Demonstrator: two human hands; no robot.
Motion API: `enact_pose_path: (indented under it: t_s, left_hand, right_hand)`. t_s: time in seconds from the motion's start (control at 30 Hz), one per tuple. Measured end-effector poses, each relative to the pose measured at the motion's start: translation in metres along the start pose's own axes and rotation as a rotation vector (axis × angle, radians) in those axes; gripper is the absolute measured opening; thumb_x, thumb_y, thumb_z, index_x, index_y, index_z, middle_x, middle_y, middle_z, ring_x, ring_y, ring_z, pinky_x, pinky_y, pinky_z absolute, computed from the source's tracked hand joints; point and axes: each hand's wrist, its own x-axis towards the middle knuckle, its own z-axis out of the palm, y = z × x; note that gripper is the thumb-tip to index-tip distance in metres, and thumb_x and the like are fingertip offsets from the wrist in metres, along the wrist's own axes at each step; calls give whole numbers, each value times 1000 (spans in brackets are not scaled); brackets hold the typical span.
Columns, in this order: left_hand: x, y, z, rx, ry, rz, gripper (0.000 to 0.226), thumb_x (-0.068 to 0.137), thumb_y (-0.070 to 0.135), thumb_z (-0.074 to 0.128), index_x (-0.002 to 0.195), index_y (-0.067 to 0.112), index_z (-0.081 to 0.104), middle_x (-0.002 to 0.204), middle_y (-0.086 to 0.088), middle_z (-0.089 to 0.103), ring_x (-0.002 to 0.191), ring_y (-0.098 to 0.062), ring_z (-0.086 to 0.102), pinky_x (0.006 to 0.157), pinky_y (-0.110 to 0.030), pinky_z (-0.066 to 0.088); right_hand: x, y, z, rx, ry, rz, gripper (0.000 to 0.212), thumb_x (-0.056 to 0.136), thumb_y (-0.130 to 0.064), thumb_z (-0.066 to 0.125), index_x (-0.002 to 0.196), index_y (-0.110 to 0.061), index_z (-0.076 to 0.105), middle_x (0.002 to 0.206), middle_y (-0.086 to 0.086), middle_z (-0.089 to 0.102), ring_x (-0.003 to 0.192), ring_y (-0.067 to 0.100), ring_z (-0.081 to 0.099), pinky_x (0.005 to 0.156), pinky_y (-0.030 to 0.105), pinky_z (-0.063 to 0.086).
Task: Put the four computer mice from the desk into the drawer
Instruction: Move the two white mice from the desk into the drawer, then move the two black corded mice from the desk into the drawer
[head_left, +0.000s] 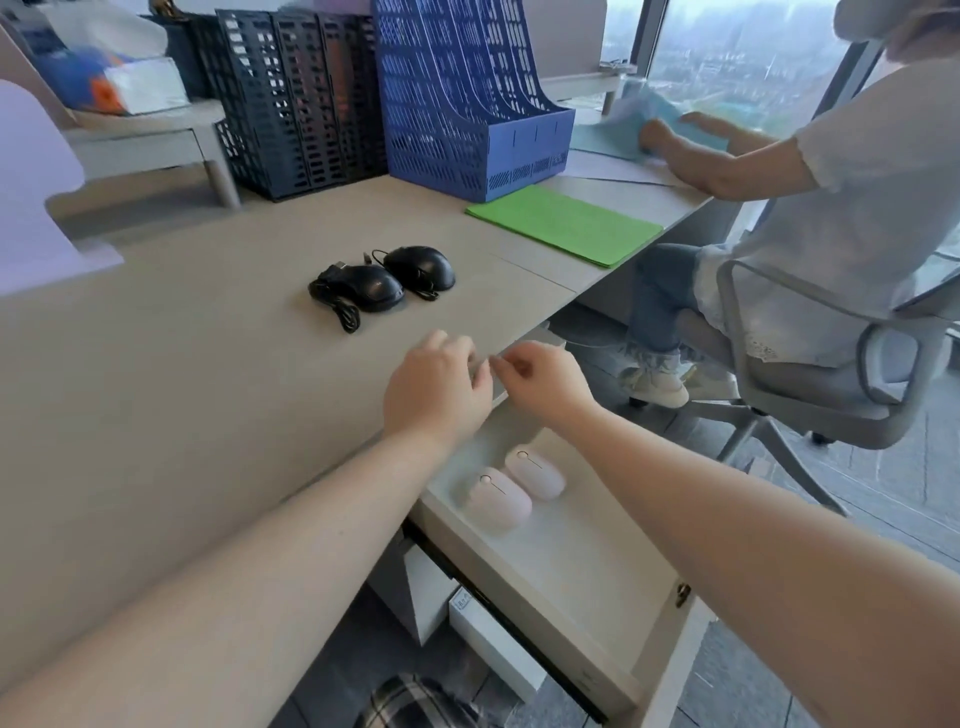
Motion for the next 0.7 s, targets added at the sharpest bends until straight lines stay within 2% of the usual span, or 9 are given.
enact_pose_path:
  t_s: [0.1,0.23,0.33,0.4,0.53,0.7]
  left_hand:
    - [18,-26,-4,17,96,-36,40,85,29,62,120,10,56,121,-14,53,113,-35,50,89,-42,46]
    - [45,-66,2,-13,172,-143,68,78,41,69,133,11,43,129,-15,46,120,-34,46,94,-43,46]
    - [69,-96,7,-33,128,-267,89,70,56,71,141,18,33,142,-14,35,130,-34,37,106,-44,40]
    - [85,-110,8,1,68,-290,97,63,65,70,142,24,31,147,-14,29,135,-35,30,112,-45,33]
    - [110,-123,4,95,-42,-252,97,63,71,66,143,35,26,158,-9,12,145,-39,8,117,-51,23]
    - [131,-123,5,139,-171,-163,76,80,51,57,145,41,19,162,2,5,146,-40,-3,117,-52,19]
  right_hand:
    - [14,-20,6,-6,66,-85,31,90,-40,53,105,-16,65,93,0,63,92,20,57,76,31,44]
    - [45,-33,20,-51,103,-153,44,89,-42,54,127,-19,54,125,5,59,122,27,47,98,38,41]
    - [75,-44,31,-71,49,-123,54,88,-42,56,137,-22,43,138,7,50,132,29,39,104,40,37]
    - [96,-50,38,-76,1,-116,61,86,-42,57,141,-25,38,143,8,45,135,30,35,108,41,34]
    - [130,-59,52,-129,-44,-135,71,79,-47,58,144,-31,32,146,8,41,136,35,34,109,47,34]
    - [159,-61,62,-165,-77,-122,80,76,-47,59,147,-36,23,154,7,30,143,33,26,114,49,30]
